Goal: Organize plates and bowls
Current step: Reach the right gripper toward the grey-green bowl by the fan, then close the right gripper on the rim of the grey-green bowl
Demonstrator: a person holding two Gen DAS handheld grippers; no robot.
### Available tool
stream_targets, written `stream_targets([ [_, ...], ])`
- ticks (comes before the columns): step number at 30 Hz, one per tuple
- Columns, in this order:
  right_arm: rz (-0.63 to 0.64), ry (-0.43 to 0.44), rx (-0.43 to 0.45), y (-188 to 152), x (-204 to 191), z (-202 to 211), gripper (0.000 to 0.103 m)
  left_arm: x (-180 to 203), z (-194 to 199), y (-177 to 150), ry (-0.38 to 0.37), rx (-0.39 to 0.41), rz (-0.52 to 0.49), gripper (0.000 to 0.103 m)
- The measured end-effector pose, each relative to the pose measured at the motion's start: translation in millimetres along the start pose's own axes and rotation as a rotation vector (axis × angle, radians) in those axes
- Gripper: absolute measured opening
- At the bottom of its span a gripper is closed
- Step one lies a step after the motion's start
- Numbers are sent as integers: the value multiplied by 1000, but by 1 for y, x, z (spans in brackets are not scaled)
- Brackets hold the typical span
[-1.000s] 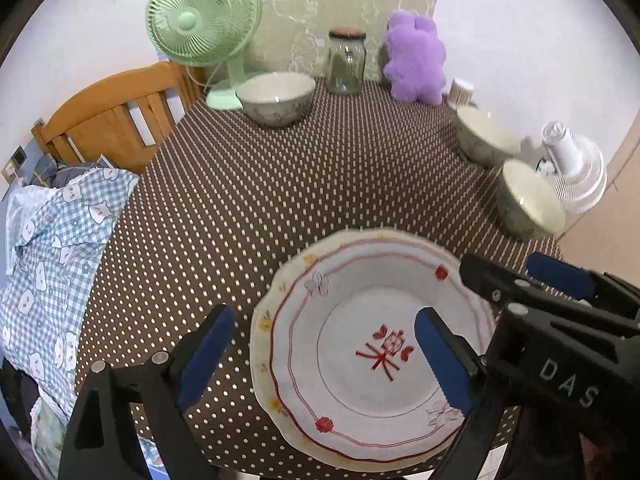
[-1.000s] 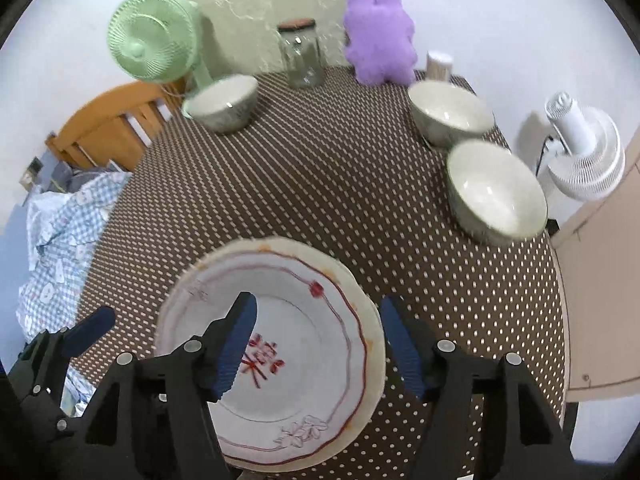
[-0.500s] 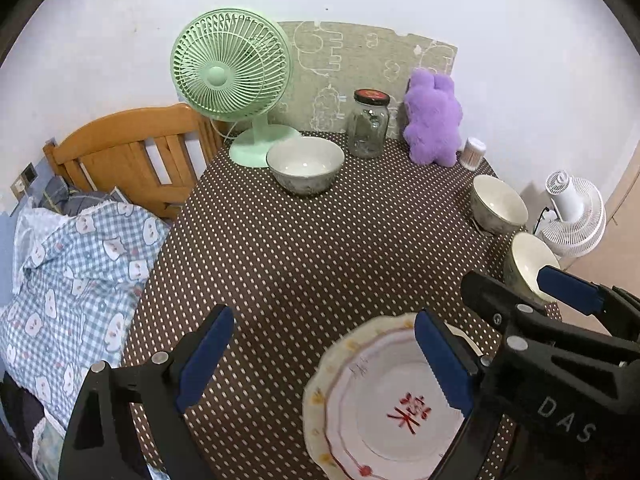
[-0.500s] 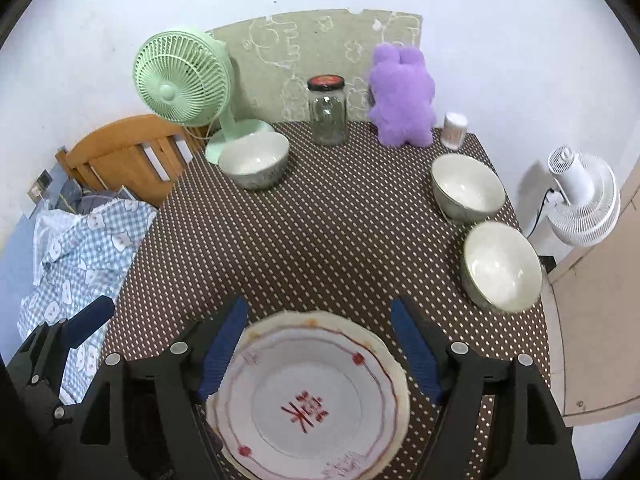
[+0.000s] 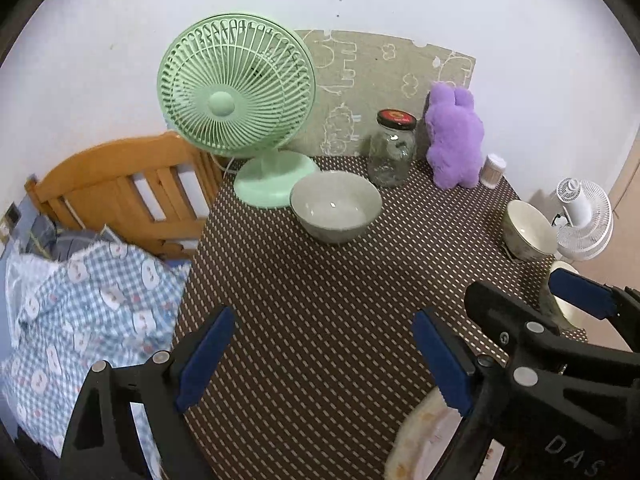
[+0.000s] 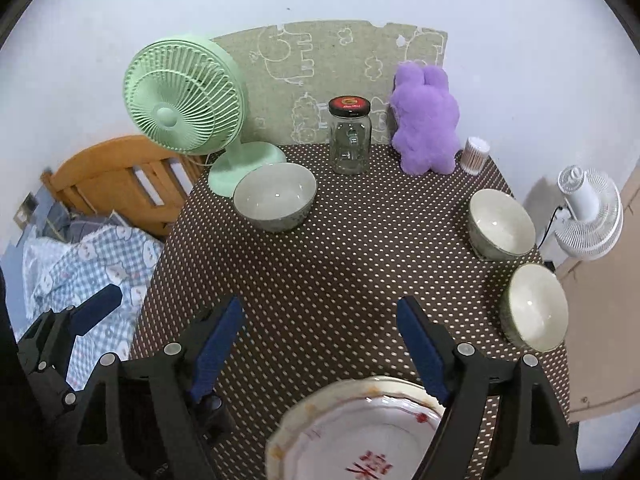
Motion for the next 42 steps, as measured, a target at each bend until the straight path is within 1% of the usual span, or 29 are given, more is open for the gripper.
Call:
stream_targets([
  [3,-14,-24,1,6,-7,-13,82,-7,-17,8,-8,-11,-13,91],
  [4,-13,-49,1,9,-9,-19,82,-10,-24,11,-1,-21,-20,92],
  [6,-18,-63,-1,14,-13,-27,82,-15,-33,15,23,-34,-24,90],
  [7,-22,-56,-11,17,-16,-34,82,-17,-38,17,34,-37,-25,87],
  [9,-18,-41,-27,22,-22,-46,82,-21,-49,21,42,-38,-22,86],
  [11,-2,-44,-28,29,-25,-57,82,-25,-60,25,53,-37,-2,86],
  [13,11,-37,-22,35,-28,-70,82,-28,-71,29,90,-28,15,83],
  [16,21,-10,-20,41,-30,-90,82,-29,-91,31,93,-56,37,82],
  [21,0,25,-35,48,-27,-132,82,-29,-122,37,107,-59,23,79],
  [23,-7,29,-33,50,-24,-145,82,-28,-136,39,98,-49,20,78],
  [26,-11,34,-31,53,-22,-167,82,-26,-152,42,108,-37,6,77],
  [28,9,19,-14,56,-21,-178,82,-26,-164,45,110,-19,-1,74],
  [31,5,20,3,61,-21,-196,80,-28,-181,48,107,-19,4,73],
  [34,-18,28,0,65,-21,-215,78,-30,-197,50,103,-20,23,69],
  [36,-23,32,-6,67,-21,-226,76,-30,-208,50,106,-21,24,69],
  [37,-23,33,-10,67,-22,-231,75,-31,-212,49,106,-24,26,68],
  [38,-24,28,-13,67,-21,-236,71,-32,-216,48,111,-29,30,66],
  [39,-25,20,-18,67,-21,-241,69,-33,-220,47,114,-33,35,65],
  [41,-36,24,-30,65,-20,-250,68,-36,-230,42,119,-53,56,61],
  [42,-39,20,-36,65,-19,-254,65,-38,-233,41,121,-59,65,57],
])
Point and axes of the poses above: each gripper's, at about its wrist camera, not at the fingertips, and z roughly against the way its jaws point, x to its right, y to its top, the point moved 7 cm from there along -z, roughly the way its jaws point, and after that the axes turned 13 degrees about x, right-handed, at the moved point
